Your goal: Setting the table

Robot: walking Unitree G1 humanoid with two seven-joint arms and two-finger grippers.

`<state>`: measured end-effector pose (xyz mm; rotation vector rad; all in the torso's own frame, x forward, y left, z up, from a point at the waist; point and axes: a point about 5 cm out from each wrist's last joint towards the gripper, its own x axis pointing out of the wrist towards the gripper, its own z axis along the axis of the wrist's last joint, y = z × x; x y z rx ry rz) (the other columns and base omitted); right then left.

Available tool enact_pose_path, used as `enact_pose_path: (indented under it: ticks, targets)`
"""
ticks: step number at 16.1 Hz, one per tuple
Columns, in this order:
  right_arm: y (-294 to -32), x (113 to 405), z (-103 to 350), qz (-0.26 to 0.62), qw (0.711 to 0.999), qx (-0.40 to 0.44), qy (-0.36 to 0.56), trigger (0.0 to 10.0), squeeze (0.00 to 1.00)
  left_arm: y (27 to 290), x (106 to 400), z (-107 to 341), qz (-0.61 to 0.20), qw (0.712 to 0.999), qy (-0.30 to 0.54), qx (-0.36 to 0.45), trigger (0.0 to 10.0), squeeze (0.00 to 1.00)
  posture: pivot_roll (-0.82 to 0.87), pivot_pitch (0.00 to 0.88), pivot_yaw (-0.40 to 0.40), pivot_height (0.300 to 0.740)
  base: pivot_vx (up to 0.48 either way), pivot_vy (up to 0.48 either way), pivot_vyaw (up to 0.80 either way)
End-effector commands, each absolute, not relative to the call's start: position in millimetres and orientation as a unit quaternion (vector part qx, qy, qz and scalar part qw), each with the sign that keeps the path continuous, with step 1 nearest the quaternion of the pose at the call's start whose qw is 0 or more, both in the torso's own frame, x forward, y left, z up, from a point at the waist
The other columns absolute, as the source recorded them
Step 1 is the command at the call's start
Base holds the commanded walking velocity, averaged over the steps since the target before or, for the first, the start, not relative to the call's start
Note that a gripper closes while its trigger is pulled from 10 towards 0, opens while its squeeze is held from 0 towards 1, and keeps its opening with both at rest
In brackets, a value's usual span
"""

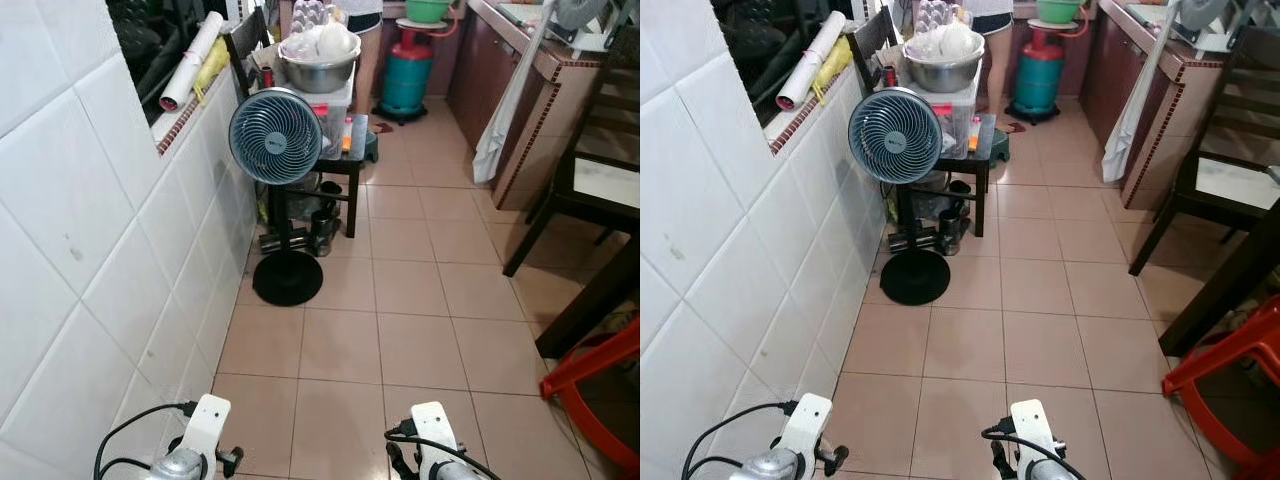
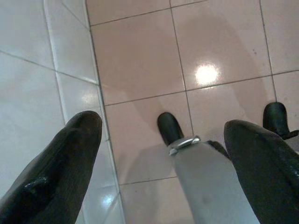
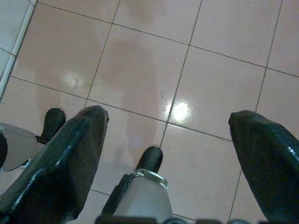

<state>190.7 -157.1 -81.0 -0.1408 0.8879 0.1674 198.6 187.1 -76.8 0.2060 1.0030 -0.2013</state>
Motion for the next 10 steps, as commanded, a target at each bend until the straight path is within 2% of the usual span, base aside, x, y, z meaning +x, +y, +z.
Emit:
enact_pose_path:
  ticks: [1, 10]
  targets:
    - [-156.2, 191.2, -81.0, 0.084, 0.897, -0.071, 0.429, 10.0, 0.00, 185.8, 202.4, -74.9, -0.099, 0.868, 0.477, 0.095, 10.0, 0.00, -0.02, 0.000, -0.023, 0.740, 0.240, 0.000, 0.00]
    - [-157.1, 182.4, -85.4, 0.088, 0.890, -0.083, 0.440, 10.0, 0.00, 185.6, 192.1, -79.8, -0.112, 0.864, 0.481, 0.095, 10.0, 0.00, -0.04, 0.000, -0.012, 0.740, 0.352, 0.000, 0.00]
